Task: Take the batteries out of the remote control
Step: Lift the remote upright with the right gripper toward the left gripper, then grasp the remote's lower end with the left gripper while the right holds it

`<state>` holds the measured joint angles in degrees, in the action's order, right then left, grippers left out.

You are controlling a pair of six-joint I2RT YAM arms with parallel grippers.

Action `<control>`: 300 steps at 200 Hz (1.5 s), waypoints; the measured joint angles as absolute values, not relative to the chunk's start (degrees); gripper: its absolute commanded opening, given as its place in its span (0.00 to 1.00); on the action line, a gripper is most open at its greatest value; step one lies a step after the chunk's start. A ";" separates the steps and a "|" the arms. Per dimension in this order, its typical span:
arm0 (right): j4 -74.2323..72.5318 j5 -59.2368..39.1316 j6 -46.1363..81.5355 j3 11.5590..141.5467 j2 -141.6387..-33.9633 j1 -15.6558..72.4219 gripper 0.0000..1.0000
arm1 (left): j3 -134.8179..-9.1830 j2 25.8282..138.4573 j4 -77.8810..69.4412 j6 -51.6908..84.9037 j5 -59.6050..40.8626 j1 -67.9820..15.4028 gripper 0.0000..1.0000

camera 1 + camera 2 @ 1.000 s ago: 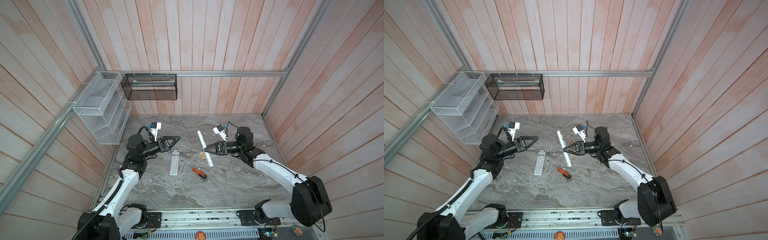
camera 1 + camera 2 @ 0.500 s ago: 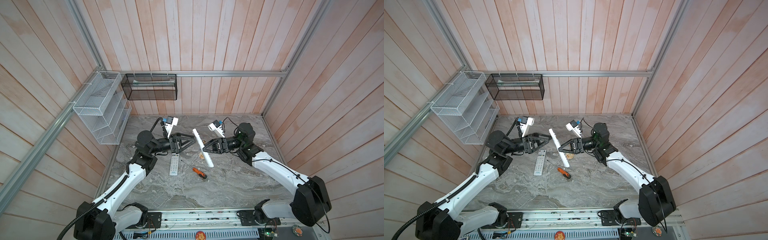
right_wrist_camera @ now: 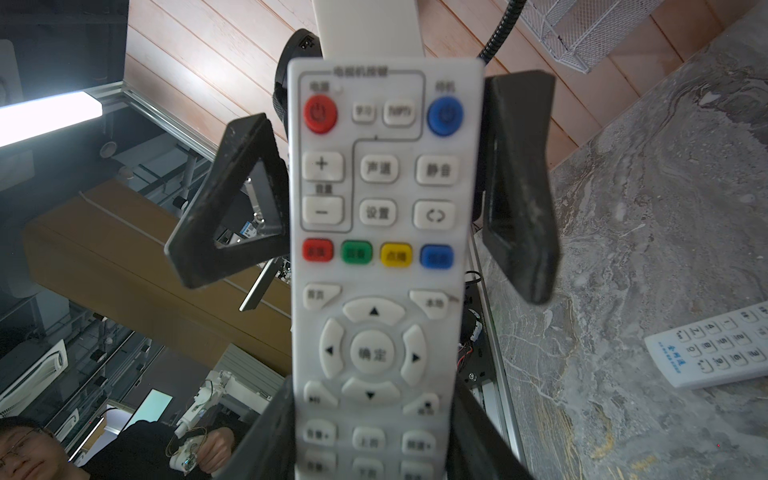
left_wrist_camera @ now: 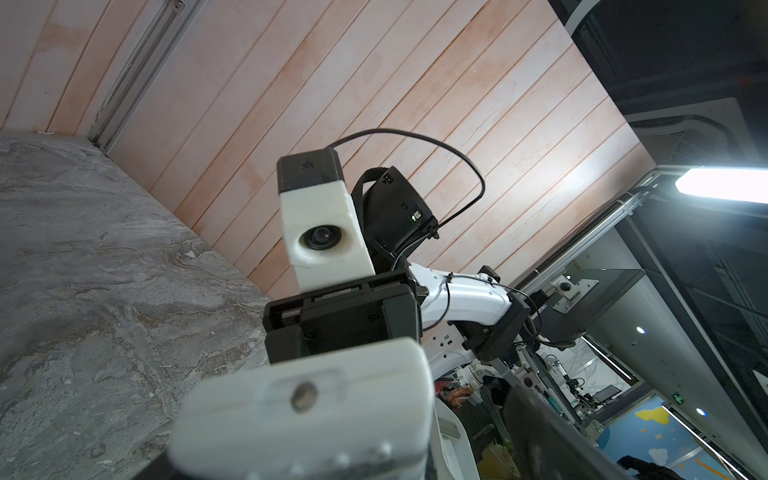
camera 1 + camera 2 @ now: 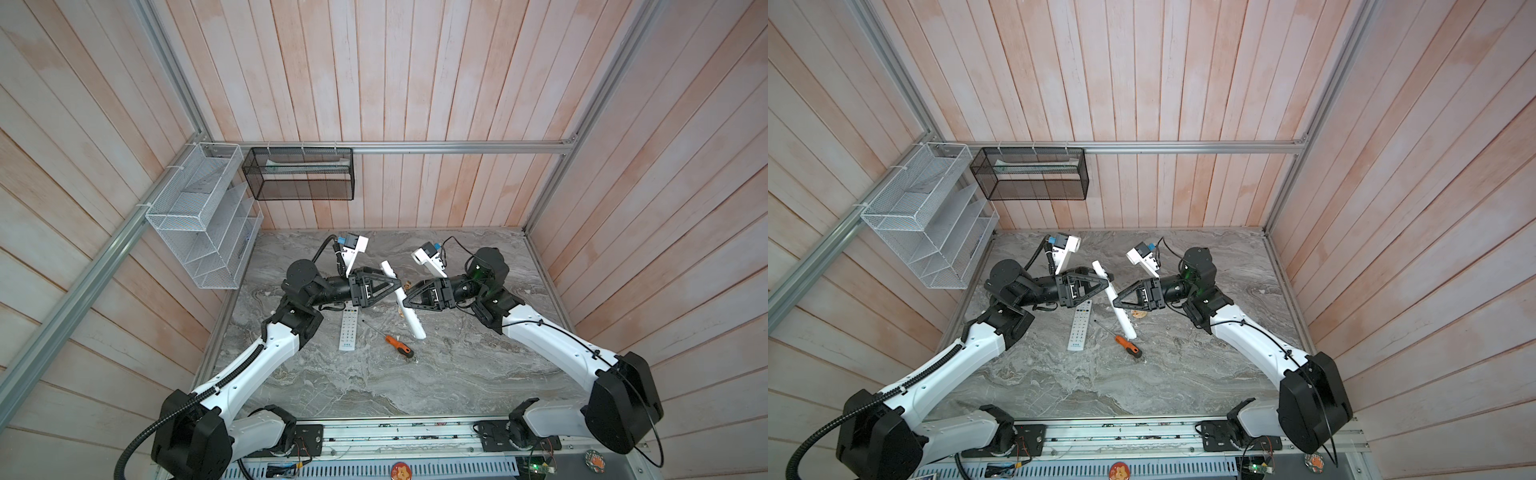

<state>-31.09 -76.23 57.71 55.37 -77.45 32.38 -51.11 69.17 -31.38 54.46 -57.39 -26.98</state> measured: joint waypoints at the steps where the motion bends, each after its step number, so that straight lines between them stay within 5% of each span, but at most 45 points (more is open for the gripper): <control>1: -31.09 -76.23 57.71 55.37 -77.45 32.38 0.27 | -51.11 69.17 -31.38 54.48 -57.39 -26.98 0.91; 65: -31.86 -76.53 57.45 55.37 -77.45 32.42 0.27 | -51.11 69.58 -31.59 54.08 -55.96 -27.18 0.50; 87: -32.01 -76.69 56.14 55.27 -77.47 32.10 0.31 | -51.11 69.76 -31.20 55.51 -55.66 -27.20 0.46; 133: -21.91 -74.72 49.47 55.64 -76.34 27.86 0.77 | -51.88 70.11 -24.62 52.86 -51.92 -27.44 0.43; 157: -5.28 -63.79 38.50 59.61 -73.34 23.86 0.86 | -52.88 70.63 -16.08 51.92 -45.74 -26.65 0.42; 224: 17.04 -27.66 16.95 65.73 -68.71 38.41 0.89 | -52.62 74.19 -4.60 56.86 -33.80 -24.97 0.40; 300: 23.94 -19.44 10.39 66.81 -77.91 40.12 0.75 | -52.58 74.02 -1.63 57.76 -32.29 -24.97 0.40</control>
<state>23.94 -19.44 10.39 66.81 -77.91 40.12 -52.58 74.02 -1.63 57.76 -32.29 -24.97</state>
